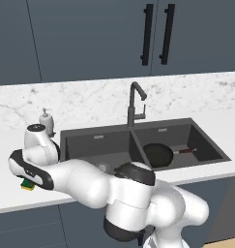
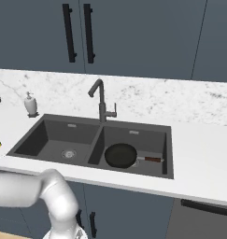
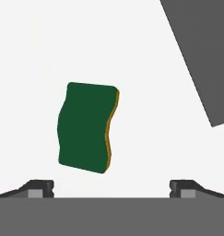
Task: Pick the pan and sponge and place them into the sink. Then turn on the water.
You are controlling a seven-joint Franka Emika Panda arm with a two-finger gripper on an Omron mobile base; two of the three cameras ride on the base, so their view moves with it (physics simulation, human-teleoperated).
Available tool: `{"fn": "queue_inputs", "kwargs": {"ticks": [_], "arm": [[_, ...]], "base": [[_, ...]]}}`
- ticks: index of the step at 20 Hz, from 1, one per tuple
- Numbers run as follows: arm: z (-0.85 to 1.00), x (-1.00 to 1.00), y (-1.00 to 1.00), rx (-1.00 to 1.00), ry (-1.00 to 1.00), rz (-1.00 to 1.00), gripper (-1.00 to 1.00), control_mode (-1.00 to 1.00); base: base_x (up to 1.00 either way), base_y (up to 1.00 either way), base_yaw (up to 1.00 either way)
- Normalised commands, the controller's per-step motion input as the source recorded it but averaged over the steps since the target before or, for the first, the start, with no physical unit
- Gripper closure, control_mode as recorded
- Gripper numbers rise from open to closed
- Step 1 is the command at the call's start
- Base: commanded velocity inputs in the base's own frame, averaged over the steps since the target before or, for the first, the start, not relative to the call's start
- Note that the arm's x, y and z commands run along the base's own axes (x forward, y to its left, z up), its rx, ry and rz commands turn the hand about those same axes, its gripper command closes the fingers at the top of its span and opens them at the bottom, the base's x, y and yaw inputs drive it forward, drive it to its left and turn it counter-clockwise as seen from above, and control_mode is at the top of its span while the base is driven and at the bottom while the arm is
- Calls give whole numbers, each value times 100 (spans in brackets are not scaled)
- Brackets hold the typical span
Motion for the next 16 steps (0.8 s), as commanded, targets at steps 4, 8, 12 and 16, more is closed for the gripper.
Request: {"fn": "queue_inputs", "kwargs": {"ticks": [4,8,12,16], "arm": [[-25,30,27,-3,3,0,-100,-100],[-35,26,25,-3,1,0,-100,-100],[-36,18,10,0,0,0,-100,-100],[-33,16,1,0,0,0,-100,-100]], "base": [[0,0,0],[0,0,0],[0,0,0],[0,0,0]]}}
